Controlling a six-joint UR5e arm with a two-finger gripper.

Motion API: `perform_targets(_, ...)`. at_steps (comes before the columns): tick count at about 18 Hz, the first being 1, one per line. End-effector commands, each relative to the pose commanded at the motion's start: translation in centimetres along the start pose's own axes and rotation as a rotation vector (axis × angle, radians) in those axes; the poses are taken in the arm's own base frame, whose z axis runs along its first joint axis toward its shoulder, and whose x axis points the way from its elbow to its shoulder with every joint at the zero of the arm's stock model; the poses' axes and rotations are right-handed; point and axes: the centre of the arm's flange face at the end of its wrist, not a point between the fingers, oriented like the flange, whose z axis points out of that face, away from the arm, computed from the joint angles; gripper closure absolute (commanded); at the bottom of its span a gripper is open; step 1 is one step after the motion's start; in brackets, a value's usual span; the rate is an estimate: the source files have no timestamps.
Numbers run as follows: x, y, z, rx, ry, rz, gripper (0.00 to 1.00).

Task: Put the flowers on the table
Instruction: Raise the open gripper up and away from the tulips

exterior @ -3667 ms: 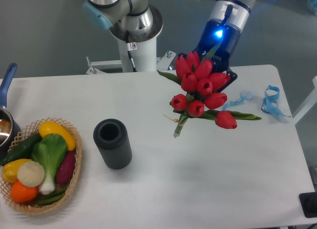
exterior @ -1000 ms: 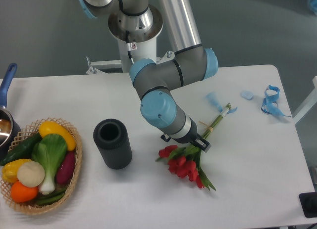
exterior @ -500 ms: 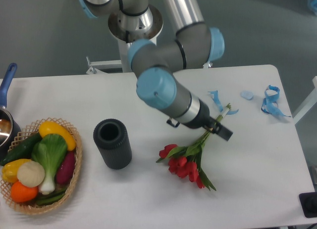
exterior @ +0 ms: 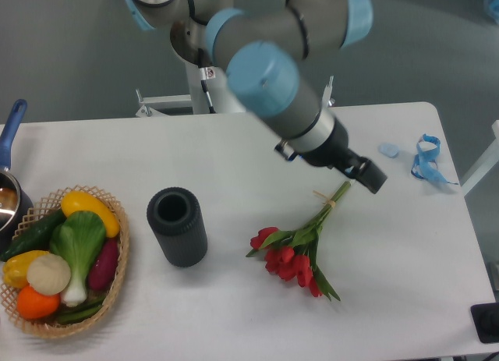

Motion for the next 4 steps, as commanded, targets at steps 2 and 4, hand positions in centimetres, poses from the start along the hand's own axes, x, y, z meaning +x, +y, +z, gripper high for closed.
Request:
perform_targets(2, -0.3, 1.0, -1.2, 0.043, -0.006, -0.022, 0.00)
perform_targets(4, -0.9, 2.4, -1.4, 0.080, 0.000, -0.053, 0.00)
